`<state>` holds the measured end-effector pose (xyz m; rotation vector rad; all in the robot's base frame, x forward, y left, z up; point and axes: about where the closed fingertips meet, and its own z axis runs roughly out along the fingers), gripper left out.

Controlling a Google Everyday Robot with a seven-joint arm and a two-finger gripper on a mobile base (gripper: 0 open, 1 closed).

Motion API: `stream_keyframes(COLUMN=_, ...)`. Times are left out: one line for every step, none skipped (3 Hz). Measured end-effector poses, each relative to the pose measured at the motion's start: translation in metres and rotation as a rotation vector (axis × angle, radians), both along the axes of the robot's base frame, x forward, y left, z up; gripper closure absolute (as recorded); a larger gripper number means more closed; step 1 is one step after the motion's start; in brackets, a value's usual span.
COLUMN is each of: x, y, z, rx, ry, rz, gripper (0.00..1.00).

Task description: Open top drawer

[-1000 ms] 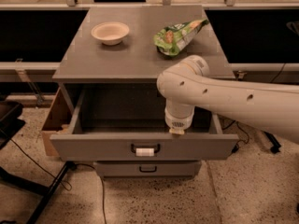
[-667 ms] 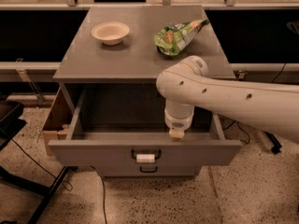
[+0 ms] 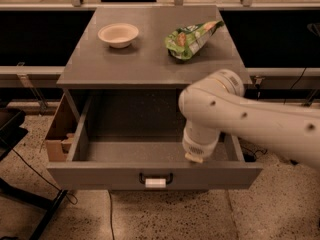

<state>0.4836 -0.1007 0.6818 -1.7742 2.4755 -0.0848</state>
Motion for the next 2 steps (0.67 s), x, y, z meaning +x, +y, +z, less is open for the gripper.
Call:
stream_keyframes(x=-0.009, y=-0.002, z=0.002, rx=0.006, ry=0.003, rz=-0.022, gripper=1.00)
stream_keyframes(x=-0.065, y=-0.027, z=0.005, rx=-0.010, ry=0.025, rz=-0.098, gripper=1.00)
